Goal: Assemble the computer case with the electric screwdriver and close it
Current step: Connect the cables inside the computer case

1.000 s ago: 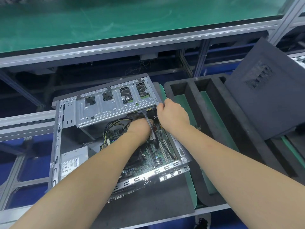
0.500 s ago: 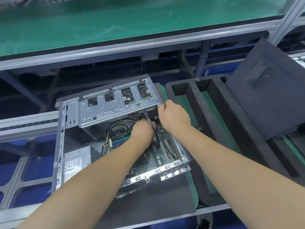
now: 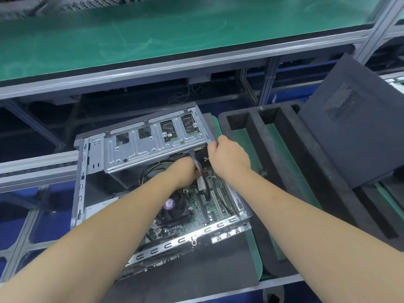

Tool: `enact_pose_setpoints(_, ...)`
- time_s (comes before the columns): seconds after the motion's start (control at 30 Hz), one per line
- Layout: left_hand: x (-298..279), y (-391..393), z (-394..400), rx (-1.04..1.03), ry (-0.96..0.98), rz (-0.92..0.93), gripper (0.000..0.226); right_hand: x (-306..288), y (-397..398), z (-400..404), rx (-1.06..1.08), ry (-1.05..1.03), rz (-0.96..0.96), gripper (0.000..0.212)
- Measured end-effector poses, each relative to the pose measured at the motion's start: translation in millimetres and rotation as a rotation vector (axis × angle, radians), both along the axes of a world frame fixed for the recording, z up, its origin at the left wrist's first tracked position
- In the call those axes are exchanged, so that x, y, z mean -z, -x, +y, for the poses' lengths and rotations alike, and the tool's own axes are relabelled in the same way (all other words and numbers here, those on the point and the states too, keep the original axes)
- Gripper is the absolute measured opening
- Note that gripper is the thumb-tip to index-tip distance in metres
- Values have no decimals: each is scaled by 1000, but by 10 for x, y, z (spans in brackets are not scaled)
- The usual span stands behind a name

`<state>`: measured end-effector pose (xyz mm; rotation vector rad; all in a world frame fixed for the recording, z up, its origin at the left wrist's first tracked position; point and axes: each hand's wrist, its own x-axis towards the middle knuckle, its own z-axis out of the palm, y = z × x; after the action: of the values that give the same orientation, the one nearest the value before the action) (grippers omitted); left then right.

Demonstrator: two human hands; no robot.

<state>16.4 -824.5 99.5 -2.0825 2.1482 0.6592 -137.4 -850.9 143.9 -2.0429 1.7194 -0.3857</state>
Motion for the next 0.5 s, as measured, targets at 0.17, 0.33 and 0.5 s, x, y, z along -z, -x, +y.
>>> enact_pose_setpoints(0.17, 30, 213, 19, -227, 18, -134, 29, 24, -8, -17, 5, 3, 12, 28)
enact_pose_setpoints(0.33, 44, 493, 35, -112, 55, -492, 21, 29, -6, -23, 3, 6, 19, 32)
enact_pose_setpoints(0.5, 199, 484, -57, -82, 44, -442, 10, 40, -2, -22, 3, 1, 9, 35)
